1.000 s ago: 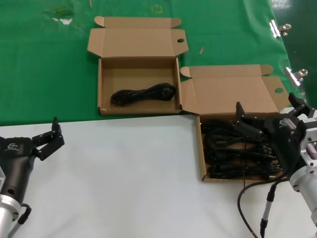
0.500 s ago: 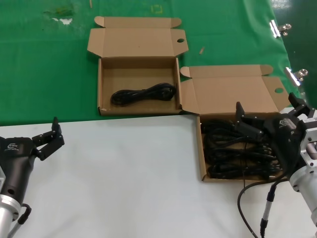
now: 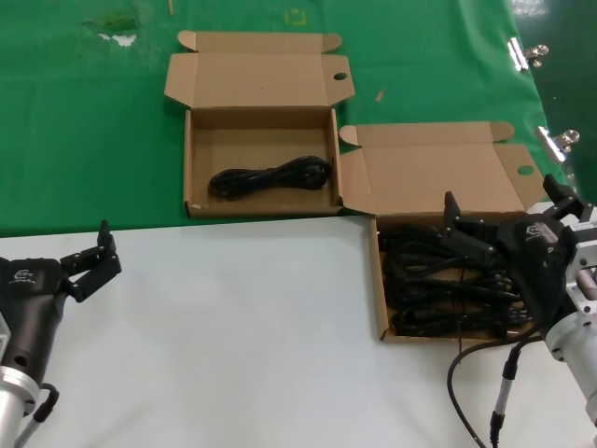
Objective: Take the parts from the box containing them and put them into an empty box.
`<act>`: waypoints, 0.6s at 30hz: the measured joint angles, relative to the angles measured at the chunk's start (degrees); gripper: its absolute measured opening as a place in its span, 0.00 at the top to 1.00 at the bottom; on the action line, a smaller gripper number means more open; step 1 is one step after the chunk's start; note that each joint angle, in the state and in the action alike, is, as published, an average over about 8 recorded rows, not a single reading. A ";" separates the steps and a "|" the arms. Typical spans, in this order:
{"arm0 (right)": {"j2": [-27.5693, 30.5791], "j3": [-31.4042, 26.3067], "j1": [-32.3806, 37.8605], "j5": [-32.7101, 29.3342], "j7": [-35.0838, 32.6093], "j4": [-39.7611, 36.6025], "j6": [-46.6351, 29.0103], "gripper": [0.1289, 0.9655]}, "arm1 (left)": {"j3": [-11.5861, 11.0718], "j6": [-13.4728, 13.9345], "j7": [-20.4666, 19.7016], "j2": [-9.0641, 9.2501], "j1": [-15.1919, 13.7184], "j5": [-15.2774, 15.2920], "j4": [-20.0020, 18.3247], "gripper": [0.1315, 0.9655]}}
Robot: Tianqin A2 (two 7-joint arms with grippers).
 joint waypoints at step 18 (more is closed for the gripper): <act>0.00 0.00 0.00 0.00 0.00 0.00 0.00 0.00 | 0.00 0.00 0.00 0.00 0.00 0.00 0.00 0.00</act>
